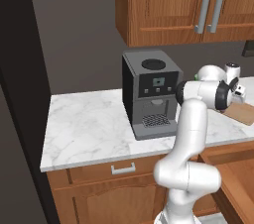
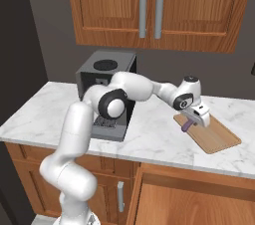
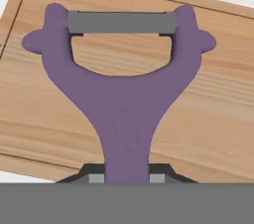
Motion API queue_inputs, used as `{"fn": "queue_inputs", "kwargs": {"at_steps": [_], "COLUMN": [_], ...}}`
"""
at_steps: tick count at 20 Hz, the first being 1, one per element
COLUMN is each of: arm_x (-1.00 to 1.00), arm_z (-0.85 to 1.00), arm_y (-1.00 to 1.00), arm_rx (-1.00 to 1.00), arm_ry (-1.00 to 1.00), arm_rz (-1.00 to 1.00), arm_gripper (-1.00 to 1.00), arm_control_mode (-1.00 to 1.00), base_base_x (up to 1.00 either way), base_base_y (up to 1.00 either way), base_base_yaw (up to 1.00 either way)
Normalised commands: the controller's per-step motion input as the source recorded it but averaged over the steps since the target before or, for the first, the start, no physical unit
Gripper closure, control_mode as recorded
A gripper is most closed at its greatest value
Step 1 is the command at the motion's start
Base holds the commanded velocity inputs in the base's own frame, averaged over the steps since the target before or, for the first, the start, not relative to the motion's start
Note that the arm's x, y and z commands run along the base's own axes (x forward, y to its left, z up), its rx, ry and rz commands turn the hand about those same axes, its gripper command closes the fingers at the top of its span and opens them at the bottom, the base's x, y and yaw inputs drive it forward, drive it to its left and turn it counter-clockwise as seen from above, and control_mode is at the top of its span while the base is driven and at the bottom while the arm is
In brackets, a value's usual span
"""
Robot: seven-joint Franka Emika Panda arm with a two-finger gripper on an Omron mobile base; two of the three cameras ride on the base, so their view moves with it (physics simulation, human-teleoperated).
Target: Open the drawer on the right and place the cutting tools on the cutting board.
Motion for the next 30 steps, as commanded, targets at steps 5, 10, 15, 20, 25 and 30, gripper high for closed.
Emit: {"fn": "queue_inputs", "kwargs": {"at_steps": [5, 10, 15, 20, 25, 30], "arm_x": [0.05, 0.13, 0.02, -0.40, -0.89, -0.99], "arm_z": [-0.15, -0.05, 0.02, 0.40, 0.58, 0.63], "arm_y": [-0.12, -0.15, -0.10, 0.00, 0.00, -0.06], "arm_rx": [0.00, 0.00, 0.00, 0.00, 0.00, 0.00], "arm_ry": [0.00, 0.00, -0.01, -0.12, -0.15, -0.07], "arm_rz": [-0.03, -0.02, -0.02, -0.02, -0.03, -0.04], "arm_gripper": [-1.00, -1.00, -1.00, -1.00, -1.00, -1.00], "arm_control_mode": [-1.00, -1.00, -1.00, -1.00, -1.00, -1.00], "base_base_x": [0.00, 0.00, 0.00, 0.00, 0.00, 0.00], "base_base_y": [0.00, 0.00, 0.00, 0.00, 0.00, 0.00], "base_base_yaw": [0.00, 0.00, 0.00, 0.00, 0.00, 0.00]}}
